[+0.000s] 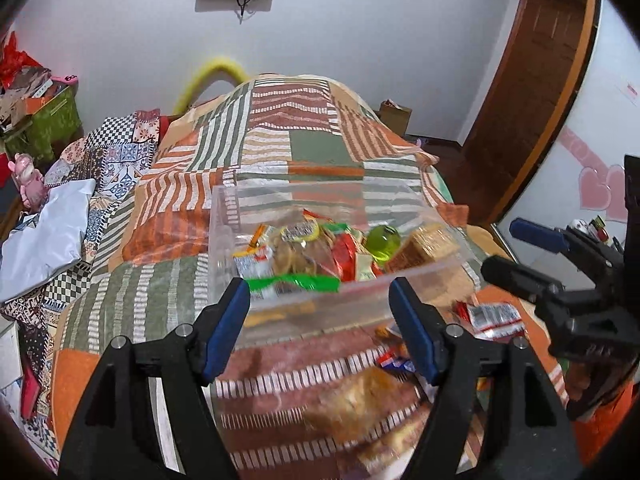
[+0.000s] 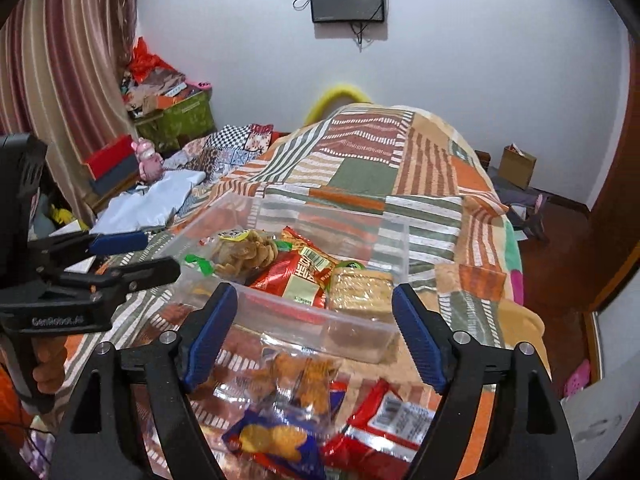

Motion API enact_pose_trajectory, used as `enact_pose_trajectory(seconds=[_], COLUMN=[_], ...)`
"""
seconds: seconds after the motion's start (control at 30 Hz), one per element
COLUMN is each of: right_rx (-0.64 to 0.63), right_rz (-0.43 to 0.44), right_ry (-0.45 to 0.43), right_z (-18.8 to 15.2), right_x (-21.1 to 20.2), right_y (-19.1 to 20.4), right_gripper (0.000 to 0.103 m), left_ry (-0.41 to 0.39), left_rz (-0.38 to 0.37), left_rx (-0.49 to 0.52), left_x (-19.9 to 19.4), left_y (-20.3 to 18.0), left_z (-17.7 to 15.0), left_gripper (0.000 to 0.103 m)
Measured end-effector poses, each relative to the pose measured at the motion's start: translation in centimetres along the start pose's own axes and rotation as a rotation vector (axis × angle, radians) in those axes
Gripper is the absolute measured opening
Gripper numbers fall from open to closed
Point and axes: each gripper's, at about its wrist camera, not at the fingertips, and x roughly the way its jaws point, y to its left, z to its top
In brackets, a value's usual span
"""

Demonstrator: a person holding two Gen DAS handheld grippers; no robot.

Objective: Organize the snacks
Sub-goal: 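Carry both bags over the clear box and drop them inside, then grasp the clear bread-roll pack with the left tool while the right tool grasps the clear cookie pack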

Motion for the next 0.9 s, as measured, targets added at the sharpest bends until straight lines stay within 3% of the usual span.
enact_pose_trajectory(seconds=[0.7,0.9], right_rx=[0.069,0.121], right_rz=[0.043,0.081], right_ry=[0.074,0.122], right_z=[-5.7,-6.1], right_x=[-0.6,1.6], right_y=[-0.2,-0.3], right_gripper=[0.078,0.078], left_ry=[0.126,0.135], left_rz=[-0.014,-0.009], left_rx=[0.040,0.056], left_x=[2.6,3.7], left_y=[-2.7,-2.5], left_z=[-7.1,-7.9], left_gripper=[0.073,0.054])
